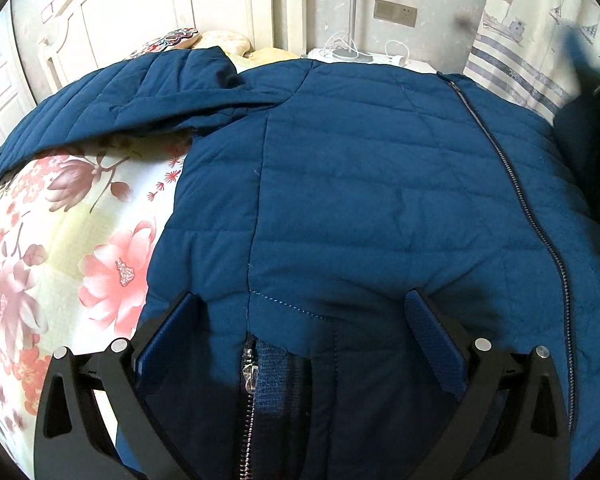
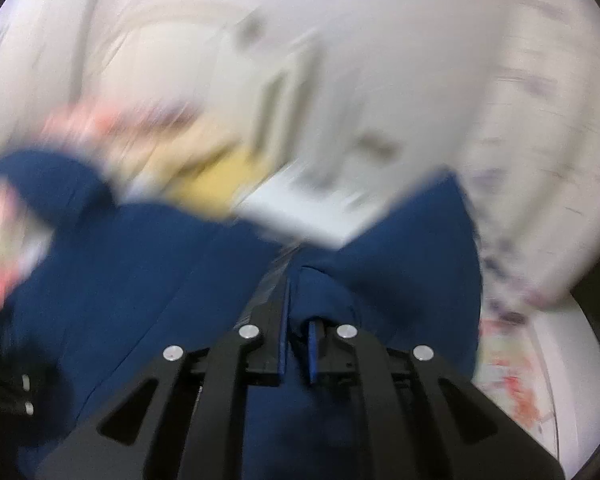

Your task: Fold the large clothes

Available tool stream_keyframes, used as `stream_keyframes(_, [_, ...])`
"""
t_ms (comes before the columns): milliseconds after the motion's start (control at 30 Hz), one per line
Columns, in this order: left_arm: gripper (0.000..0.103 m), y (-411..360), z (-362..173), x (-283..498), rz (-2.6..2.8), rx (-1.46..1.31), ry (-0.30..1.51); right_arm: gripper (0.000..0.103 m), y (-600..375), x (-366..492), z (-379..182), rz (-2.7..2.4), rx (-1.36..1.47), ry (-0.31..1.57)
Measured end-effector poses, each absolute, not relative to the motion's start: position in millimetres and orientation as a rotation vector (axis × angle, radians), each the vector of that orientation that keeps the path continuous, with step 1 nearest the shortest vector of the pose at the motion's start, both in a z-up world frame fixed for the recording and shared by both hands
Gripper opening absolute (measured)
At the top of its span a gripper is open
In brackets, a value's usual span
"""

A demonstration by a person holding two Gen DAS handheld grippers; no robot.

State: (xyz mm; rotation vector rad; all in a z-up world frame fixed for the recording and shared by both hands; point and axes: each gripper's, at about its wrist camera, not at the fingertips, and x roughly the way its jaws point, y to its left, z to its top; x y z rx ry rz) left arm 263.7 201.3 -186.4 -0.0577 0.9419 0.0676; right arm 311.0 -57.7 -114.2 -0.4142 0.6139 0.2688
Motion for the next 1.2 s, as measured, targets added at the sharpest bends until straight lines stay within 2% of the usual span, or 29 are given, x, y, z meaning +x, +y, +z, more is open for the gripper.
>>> stream_keyframes(33, [0.099, 201.6, -186.5, 263.9, 0.067, -0.059, 0.942, 0.022, -39.0, 314.1, -135.9, 0.300, -0.461, 0.702])
stream_keyframes(100, [0.099, 201.6, -187.0, 263.3, 0.066, -0.061, 0.940, 0.038, -24.6, 318.7, -176.5, 0.347, -0.476, 0.834])
stream_keyframes(133, [0.099, 201.8, -187.0, 263.2, 0.065, -0.064, 0.939, 0.059, -25.2, 312.0, -177.2, 0.340, -0.462, 0.806])
stream_keyframes(233, [0.099, 198.9, -186.7, 262.5, 0.069, -0.064, 0.937, 0.070, -41.6, 310.8, -172.1, 0.364, -0.357, 0.888])
stream_keyframes(300, [0.099, 198.1, -187.3, 261.2, 0.070, -0.063, 0.937, 0.070, -59.6, 298.7, -154.2, 0.379, -0.257, 0.905])
stream_keyframes(433, [0.099, 196.7, -186.1, 261.8, 0.074, -0.059, 0.938, 0.076, -123.9, 255.5, -123.5, 0.279, -0.126, 0.799])
stream_keyframes(567, [0.098, 192.4, -180.7, 257.1, 0.100, -0.036, 0.929, 0.080, -204.0, 225.7, -140.3, 0.068, 0.016, 0.873])
stream_keyframes(633, [0.098, 181.3, -163.1, 250.2, 0.011, -0.070, 0.868, 0.080, -235.3, 214.4, -152.5, 0.041, 0.091, 0.911])
stream_keyframes(700, [0.098, 150.1, -133.4, 245.9, -0.099, -0.030, 0.786, 0.080, -252.4, 200.4, -157.6, 0.030, 0.122, 0.912])
stream_keyframes(800, [0.098, 82.0, -106.7, 249.3, -0.166, 0.210, 0.682, 0.080, -252.0, 198.4, -170.4, 0.027, 0.152, 0.907])
stream_keyframes(1100, [0.097, -105.0, -123.7, 296.8, -0.415, 0.663, 0.623, 0.093, -259.9, 163.3, -183.9, 0.024, 0.118, 0.900])
stream_keyframes(1167, [0.085, -126.8, -132.4, 301.8, -0.424, 0.699, 0.634, 0.093, -258.3, 163.8, -184.5, 0.019, 0.109, 0.901])
stream_keyframes(1200, [0.065, -130.2, -140.1, 305.1, -0.450, 0.706, 0.667, 0.093, -258.4, 164.4, -184.9, 0.019, 0.110, 0.900])
